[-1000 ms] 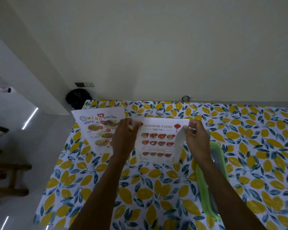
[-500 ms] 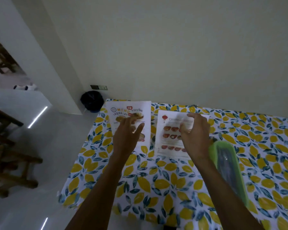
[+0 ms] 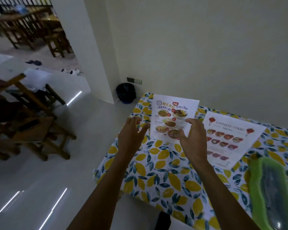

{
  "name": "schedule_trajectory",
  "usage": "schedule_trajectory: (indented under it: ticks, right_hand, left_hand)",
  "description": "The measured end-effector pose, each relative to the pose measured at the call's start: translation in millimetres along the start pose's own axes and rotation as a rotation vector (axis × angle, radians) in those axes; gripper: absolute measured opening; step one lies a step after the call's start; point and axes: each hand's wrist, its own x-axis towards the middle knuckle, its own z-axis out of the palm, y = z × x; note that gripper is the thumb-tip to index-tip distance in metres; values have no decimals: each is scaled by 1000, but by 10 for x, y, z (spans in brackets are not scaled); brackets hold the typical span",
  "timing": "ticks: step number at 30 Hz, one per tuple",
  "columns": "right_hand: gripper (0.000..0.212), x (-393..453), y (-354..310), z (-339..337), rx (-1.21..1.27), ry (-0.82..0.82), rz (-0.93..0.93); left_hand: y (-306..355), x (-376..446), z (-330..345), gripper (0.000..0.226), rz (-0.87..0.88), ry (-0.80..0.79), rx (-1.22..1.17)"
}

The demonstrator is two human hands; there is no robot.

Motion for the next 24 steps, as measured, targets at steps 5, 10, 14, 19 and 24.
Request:
schedule_trajectory:
  ticks: [5,10,14,19,24]
  right_hand:
    - [41,104,217,178,27,-35,47]
    - [54,152,550,459,109,-160,205]
    - [82,160,777,734,140,-298,390]
    - [100,276,946,1007,175,-319,522]
    - [101,438,1005,1150,137,-266,567]
  left_hand:
    - [-83,99,218,36,-12,-66,-3]
    - [-144,261,612,34,-18,-141,12]
    - [-253,366,963,45,-39,-253,35]
    - [-312,498,1263,90,-215,-452,88]
    - [-355,662,1414,98,-235,-524,69]
